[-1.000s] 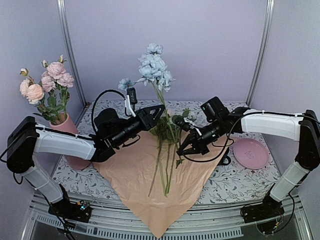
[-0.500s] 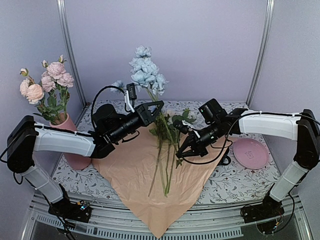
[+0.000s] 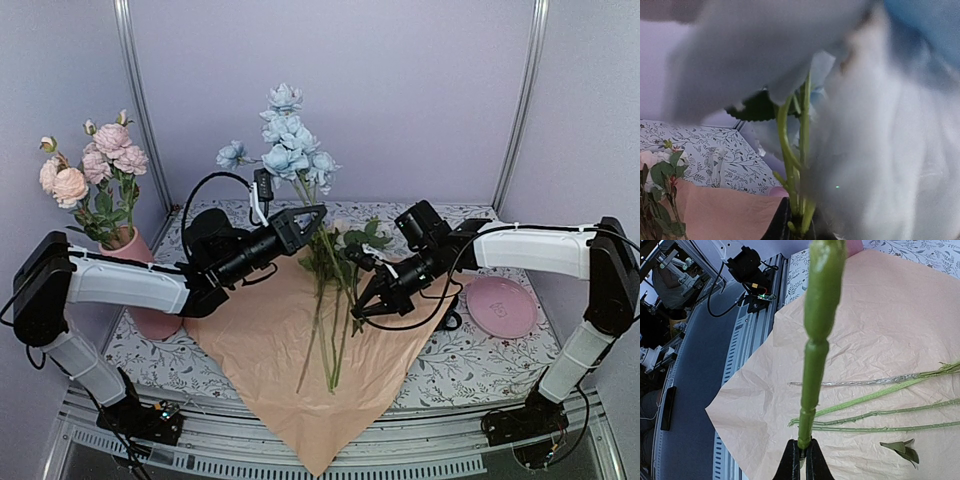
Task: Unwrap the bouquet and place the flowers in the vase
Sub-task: Pass from the right arm to the left
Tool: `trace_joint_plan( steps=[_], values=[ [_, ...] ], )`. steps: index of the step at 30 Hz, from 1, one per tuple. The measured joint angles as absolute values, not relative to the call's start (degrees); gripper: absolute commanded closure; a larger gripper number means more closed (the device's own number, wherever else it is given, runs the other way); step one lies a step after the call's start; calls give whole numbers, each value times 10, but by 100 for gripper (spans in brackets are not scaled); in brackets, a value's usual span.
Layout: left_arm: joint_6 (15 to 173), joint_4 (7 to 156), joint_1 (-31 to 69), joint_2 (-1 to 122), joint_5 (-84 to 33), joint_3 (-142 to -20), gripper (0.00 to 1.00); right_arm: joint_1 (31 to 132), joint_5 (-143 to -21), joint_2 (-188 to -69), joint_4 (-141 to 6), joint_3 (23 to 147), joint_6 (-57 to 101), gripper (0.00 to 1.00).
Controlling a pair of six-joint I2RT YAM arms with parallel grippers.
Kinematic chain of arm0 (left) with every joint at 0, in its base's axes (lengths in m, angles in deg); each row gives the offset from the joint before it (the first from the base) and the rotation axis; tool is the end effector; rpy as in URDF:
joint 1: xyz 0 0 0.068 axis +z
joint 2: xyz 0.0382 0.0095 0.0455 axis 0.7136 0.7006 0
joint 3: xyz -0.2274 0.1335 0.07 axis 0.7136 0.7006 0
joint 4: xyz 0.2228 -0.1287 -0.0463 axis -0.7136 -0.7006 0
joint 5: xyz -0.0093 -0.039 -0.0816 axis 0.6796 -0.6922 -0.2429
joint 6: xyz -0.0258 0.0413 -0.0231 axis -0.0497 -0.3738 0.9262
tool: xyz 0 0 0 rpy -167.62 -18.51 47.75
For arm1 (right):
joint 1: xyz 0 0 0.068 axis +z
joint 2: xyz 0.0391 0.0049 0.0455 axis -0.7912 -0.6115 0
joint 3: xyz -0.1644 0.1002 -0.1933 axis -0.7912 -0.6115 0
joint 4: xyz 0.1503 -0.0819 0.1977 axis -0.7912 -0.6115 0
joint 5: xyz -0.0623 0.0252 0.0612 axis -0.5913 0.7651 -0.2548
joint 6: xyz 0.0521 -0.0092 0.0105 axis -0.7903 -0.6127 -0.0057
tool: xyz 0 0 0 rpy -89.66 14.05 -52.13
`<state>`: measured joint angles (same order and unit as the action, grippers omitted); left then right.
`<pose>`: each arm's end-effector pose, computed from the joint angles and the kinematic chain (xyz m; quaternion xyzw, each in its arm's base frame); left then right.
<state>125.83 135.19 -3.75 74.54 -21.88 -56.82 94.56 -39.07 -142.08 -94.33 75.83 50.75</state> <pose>0.2249 -0.2657 0.2833 0.0637 0.6167 -0.5838 0.5241 0.2341 0.2500 0.2328 -0.5656 0.6654 0.4489 0.1895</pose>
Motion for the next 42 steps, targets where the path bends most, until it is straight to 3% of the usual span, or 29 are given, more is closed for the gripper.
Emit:
trace_joint_plan(
  steps=[3, 7, 9, 12, 21, 23, 27, 30, 33, 42],
  values=[
    [1259, 1352, -36, 745, -225, -565, 95, 946, -394, -1423, -943, 758, 509, 100],
    [1261, 1352, -30, 740, -233, -558, 76, 946, -396, -1428, -939, 758, 510, 100],
    [1259, 1351, -28, 737, -236, -555, 76, 946, -396, -1428, -939, 758, 510, 100],
    [1258, 1351, -23, 727, -236, -552, 77, 946, -396, -1430, -939, 758, 510, 100],
    [1257, 1348, -13, 723, -247, -552, 96, 946, -398, -1435, -939, 758, 516, 100],
    [1257, 1347, -12, 723, -250, -552, 98, 946, -399, -1436, -939, 758, 518, 93],
    [1257, 1346, -12, 723, -257, -552, 100, 945, -402, -1436, -941, 759, 522, 65],
    [1255, 1332, -11, 721, -261, -559, 100, 932, -397, -1434, -944, 759, 532, 55],
    [1245, 1292, -11, 706, -266, -570, 100, 896, -380, -1421, -945, 759, 540, 51],
    [1166, 1090, -10, 604, -275, -633, 100, 761, -377, -1345, -879, 727, 542, 50]
  ],
)
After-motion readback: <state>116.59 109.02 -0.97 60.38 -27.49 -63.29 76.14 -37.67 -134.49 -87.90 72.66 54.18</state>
